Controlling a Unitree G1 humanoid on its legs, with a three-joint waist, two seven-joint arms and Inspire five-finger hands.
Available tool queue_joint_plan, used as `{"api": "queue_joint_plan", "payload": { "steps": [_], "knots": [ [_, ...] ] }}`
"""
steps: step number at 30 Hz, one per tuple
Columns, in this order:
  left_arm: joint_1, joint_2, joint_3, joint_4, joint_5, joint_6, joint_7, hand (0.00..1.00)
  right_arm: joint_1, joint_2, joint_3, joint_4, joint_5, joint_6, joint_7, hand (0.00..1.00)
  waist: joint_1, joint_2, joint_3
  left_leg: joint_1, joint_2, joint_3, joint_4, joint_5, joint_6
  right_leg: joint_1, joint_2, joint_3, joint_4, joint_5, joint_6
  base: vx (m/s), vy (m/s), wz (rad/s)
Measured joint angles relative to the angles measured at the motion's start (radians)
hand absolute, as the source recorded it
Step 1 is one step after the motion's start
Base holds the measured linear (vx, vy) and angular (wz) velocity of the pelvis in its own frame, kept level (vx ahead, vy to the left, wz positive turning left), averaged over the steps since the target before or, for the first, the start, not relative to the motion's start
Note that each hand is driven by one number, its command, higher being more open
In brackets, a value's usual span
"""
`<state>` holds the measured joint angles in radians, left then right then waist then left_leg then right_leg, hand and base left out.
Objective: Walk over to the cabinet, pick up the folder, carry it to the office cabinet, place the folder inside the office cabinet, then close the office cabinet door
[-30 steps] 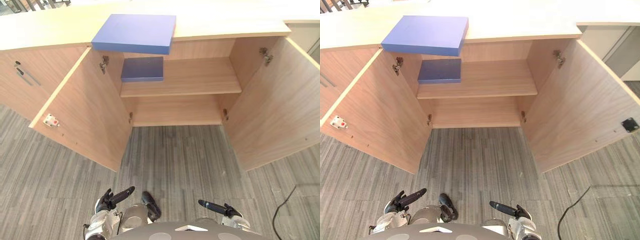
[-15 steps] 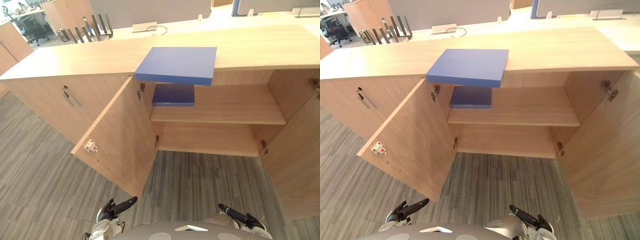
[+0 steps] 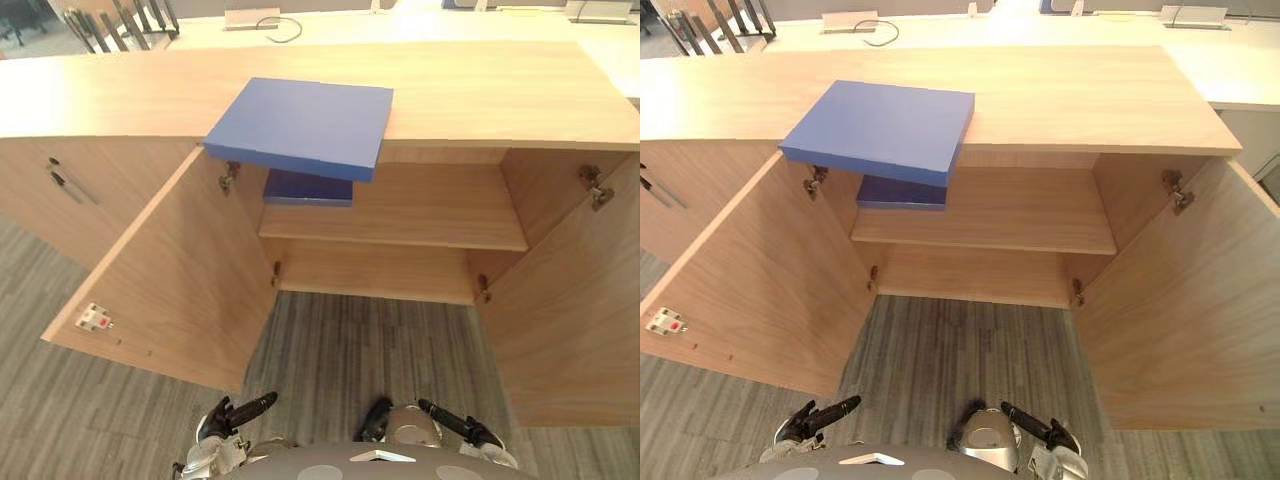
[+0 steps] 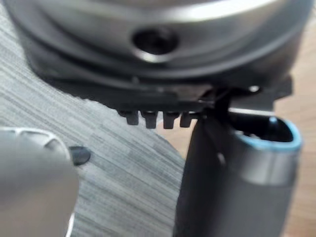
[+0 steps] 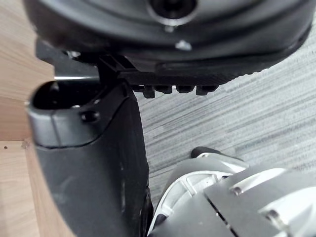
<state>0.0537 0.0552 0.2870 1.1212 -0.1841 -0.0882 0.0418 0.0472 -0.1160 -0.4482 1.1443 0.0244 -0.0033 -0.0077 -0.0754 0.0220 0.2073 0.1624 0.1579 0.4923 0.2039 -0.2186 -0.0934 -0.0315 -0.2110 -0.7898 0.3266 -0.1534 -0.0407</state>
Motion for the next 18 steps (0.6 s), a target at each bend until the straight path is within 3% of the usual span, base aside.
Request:
{"api": "queue_joint_plan", "payload": {
  "steps": [1,3,5,7,10,11,12,14,18],
  "knots": [
    [-0.007,0.002,-0.008,-0.002,0.000,0.000,0.005,1.00,0.003,-0.001,0.017,0.000,0.000,-0.001,-0.003,1.00,0.000,-0.001,-0.001,-0.042,0.051,0.000,0.101,-0.042,0.007,0.001,0.022,-0.007,-0.001,-0.014,-0.006,0.04,-0.125,0.07],
    [-0.016,0.006,-0.043,-0.026,0.000,0.001,0.013,1.00,0.012,-0.001,0.054,0.000,0.001,-0.003,-0.008,1.00,0.002,-0.010,-0.003,-0.119,0.139,0.032,0.314,-0.055,0.024,0.019,0.043,-0.026,0.000,-0.036,-0.009,0.04,-0.123,0.17],
    [-0.016,0.012,-0.051,-0.051,0.001,0.000,0.021,1.00,0.021,-0.005,0.066,0.004,0.001,-0.003,-0.013,1.00,-0.002,-0.009,-0.002,-0.148,0.206,0.081,0.458,-0.037,0.054,0.064,0.055,-0.036,-0.019,-0.042,-0.010,0.04,-0.081,0.19],
    [-0.017,0.018,-0.055,-0.072,-0.003,-0.009,0.021,1.00,0.020,-0.012,0.068,0.023,0.000,-0.003,-0.022,1.00,-0.003,-0.011,-0.002,-0.195,0.242,0.131,0.544,-0.057,0.058,0.112,0.058,-0.033,-0.064,-0.036,0.001,0.06,-0.008,0.04],
    [-0.029,0.029,-0.039,-0.070,-0.026,-0.013,0.020,1.00,0.022,-0.016,0.043,0.021,0.000,-0.002,-0.027,1.00,-0.006,0.015,-0.006,-0.241,0.210,0.131,0.339,-0.032,0.047,0.120,0.055,-0.009,-0.079,-0.017,0.020,0.07,0.087,-0.19],
    [-0.033,0.041,-0.034,-0.081,-0.053,-0.012,0.024,1.00,0.021,-0.017,0.040,0.018,0.000,-0.003,-0.027,1.00,-0.002,0.027,-0.006,-0.238,0.180,0.116,0.226,0.085,0.052,0.119,0.052,0.004,-0.071,-0.014,0.031,0.09,0.149,-0.39],
    [-0.026,0.049,-0.034,-0.103,-0.059,-0.012,0.033,1.00,0.017,-0.011,0.038,0.019,-0.004,-0.001,-0.024,1.00,0.010,0.020,-0.004,-0.217,0.160,0.116,0.201,0.096,0.048,0.118,0.039,0.018,-0.068,-0.011,0.044,0.11,0.146,-0.30],
    [0.023,0.028,-0.045,-0.274,-0.074,-0.032,0.062,1.00,0.025,0.005,0.031,0.008,-0.007,-0.003,-0.021,1.00,0.019,-0.005,-0.008,-0.203,0.090,0.114,0.098,0.134,0.060,0.107,0.019,0.024,-0.108,0.025,0.072,0.10,0.134,0.10],
    [0.193,-0.039,-0.122,-0.625,-0.049,-0.044,0.042,1.00,0.055,0.000,0.025,-0.025,-0.004,-0.006,-0.020,1.00,0.045,0.010,-0.003,-0.201,0.036,0.100,0.041,0.145,0.076,0.125,0.018,0.000,-0.176,0.073,0.087,0.08,0.102,0.21]
  ]
}}
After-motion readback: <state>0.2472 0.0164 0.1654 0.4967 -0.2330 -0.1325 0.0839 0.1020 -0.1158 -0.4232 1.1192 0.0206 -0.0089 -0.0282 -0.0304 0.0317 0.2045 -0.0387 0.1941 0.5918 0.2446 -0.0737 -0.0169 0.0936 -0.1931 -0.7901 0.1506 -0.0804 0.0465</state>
